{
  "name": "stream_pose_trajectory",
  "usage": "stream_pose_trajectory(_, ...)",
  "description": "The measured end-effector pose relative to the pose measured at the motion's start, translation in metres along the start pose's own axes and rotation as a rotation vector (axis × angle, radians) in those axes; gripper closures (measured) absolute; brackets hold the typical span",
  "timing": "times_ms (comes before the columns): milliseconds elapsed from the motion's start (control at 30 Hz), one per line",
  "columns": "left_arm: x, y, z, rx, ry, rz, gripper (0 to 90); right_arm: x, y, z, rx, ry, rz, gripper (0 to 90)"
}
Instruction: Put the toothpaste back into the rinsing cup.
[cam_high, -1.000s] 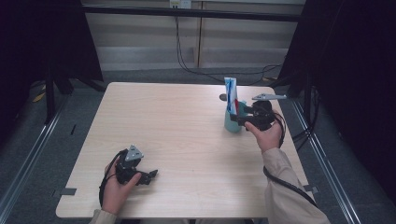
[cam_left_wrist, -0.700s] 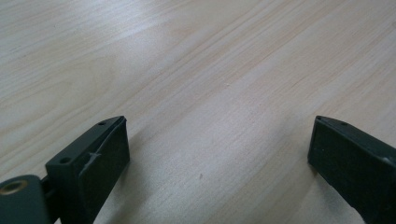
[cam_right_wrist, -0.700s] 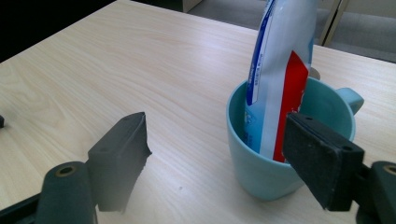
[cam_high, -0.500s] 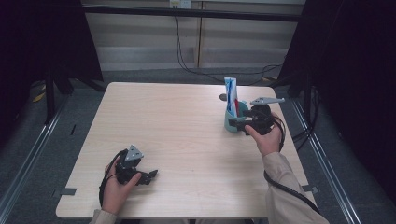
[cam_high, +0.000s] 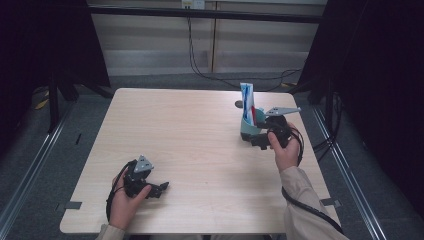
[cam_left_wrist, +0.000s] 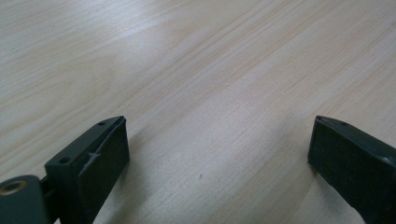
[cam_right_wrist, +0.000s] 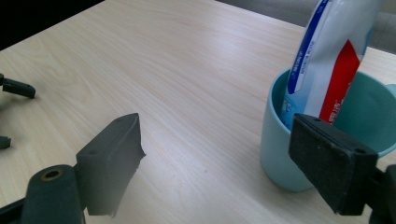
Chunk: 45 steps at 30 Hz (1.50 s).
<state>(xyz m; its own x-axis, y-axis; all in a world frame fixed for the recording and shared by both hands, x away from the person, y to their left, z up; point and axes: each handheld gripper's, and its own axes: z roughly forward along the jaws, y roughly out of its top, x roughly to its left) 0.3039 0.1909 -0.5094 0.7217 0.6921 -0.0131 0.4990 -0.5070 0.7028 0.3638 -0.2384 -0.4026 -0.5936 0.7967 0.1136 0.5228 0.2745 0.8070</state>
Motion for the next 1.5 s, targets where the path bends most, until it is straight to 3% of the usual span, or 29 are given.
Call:
stream_pose_trajectory(700,-0.002,0.002,0.004,0.005,-0.006,-0.001,0.0,0.01,-0.014,-0.005,0.036,0.023,-0.029,17.2)
stream_pose_trajectory(1500,-0.002,0.002,0.004,0.006,-0.004,0.005,0.0,0.02,-0.047,-0.006,0.065,0.058,-0.055,17.2)
